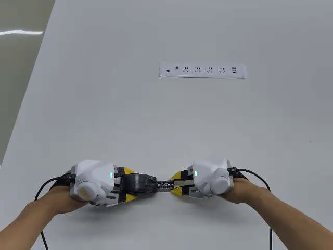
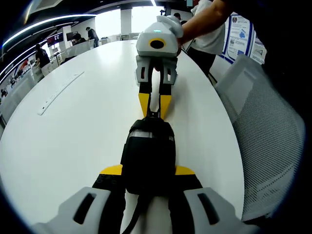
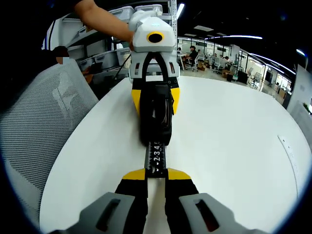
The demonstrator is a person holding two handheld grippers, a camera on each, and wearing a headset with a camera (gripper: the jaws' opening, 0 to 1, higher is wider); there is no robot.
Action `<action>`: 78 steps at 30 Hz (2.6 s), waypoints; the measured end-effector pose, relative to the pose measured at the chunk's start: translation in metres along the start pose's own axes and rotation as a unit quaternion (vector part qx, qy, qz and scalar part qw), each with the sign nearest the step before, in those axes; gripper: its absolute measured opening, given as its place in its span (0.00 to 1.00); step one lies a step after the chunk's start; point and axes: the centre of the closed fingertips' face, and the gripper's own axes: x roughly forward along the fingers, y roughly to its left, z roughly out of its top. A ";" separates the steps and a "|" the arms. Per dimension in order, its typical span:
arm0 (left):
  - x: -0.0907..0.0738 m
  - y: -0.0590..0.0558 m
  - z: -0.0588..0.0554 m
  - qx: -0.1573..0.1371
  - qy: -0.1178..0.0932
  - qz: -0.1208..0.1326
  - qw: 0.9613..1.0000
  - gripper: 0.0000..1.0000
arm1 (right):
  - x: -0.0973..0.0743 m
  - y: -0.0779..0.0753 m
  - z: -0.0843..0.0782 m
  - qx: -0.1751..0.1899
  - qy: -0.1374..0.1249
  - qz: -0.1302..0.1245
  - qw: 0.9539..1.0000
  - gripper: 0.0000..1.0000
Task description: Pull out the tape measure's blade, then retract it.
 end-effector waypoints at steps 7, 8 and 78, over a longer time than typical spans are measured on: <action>0.001 0.000 0.000 -0.001 0.003 -0.001 1.000 0.30 | -0.005 0.000 -0.005 0.006 0.000 -0.002 1.000 0.10; 0.001 0.000 0.000 -0.001 0.003 -0.001 1.000 0.30 | -0.005 0.000 -0.005 0.006 0.000 -0.002 1.000 0.10; 0.001 -0.001 -0.001 0.008 0.020 -0.001 1.000 0.30 | -0.052 0.004 -0.047 0.031 0.017 -0.014 0.999 0.10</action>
